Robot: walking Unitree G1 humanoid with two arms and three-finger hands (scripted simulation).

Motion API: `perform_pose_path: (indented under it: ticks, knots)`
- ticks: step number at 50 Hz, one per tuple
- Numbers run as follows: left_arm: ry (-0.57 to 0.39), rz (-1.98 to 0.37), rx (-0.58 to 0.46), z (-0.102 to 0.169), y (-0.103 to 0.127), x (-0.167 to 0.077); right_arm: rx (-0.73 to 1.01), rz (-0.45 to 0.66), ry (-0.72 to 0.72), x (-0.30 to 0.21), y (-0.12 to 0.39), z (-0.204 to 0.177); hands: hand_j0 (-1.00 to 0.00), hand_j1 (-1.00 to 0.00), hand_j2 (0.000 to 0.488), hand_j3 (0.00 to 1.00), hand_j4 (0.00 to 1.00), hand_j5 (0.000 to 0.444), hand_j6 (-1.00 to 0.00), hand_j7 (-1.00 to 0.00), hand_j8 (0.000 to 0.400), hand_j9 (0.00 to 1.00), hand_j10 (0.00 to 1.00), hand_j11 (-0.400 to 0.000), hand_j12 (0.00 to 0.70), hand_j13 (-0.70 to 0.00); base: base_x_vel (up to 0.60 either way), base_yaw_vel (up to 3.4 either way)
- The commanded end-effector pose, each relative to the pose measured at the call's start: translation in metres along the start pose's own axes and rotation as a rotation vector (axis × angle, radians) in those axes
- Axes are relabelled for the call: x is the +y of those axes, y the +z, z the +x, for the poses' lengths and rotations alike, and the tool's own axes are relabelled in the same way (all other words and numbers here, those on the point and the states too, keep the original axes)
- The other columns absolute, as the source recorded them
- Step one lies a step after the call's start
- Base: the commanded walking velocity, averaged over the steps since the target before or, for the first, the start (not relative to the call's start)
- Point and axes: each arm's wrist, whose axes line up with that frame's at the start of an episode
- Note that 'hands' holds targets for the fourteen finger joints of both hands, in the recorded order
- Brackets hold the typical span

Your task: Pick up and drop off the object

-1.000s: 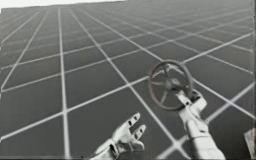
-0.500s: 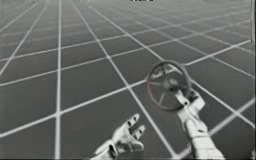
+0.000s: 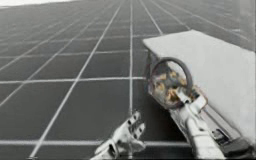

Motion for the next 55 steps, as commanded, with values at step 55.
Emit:
perform_pose_path:
  ticks: [55]
  knots:
    - [-0.008,-0.018,-0.001,-0.0007,-0.0022,0.0024,-0.019,-0.008,0.008,0.0036,0.0036,-0.0037,0.0,0.0,0.0,1.0,1.0,0.0,0.0,0.0,0.0,1.0,1.0,-0.4,0.0,-0.7,0.18,-0.73]
